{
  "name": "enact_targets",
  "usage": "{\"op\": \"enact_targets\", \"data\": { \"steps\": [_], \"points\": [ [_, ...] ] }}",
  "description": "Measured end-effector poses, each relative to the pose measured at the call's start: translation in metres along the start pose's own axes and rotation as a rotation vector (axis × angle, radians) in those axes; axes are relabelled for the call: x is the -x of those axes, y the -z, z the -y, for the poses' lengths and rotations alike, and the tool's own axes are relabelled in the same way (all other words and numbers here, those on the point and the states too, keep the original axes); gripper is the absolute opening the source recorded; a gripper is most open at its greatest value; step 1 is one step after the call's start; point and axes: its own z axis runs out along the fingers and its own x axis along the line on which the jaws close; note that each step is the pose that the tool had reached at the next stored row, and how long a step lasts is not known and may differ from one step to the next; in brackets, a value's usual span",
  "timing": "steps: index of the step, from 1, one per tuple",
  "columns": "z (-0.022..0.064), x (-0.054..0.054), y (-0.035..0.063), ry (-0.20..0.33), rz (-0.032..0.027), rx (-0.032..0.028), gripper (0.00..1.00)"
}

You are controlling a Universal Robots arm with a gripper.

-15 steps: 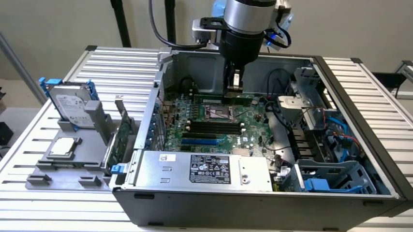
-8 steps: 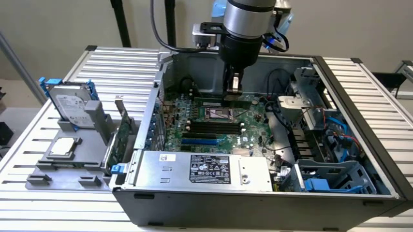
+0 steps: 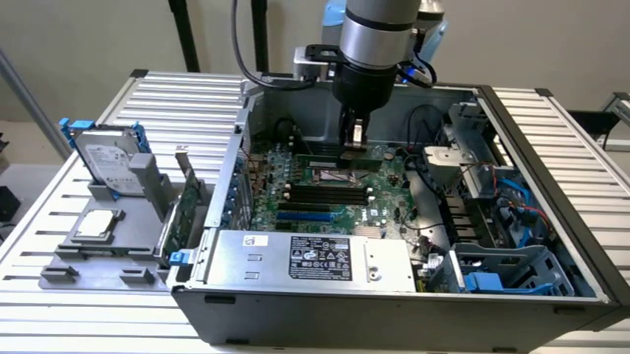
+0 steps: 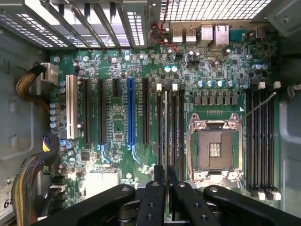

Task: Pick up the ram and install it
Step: 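Insert the ram into the slot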

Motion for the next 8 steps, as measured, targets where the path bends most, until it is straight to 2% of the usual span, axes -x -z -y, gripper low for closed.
{"op": "enact_targets", "data": {
  "steps": [8],
  "points": [
    [-0.0013,0.000,-0.0147,0.000,-0.0034,-0.0002,0.13]
  ]
}}
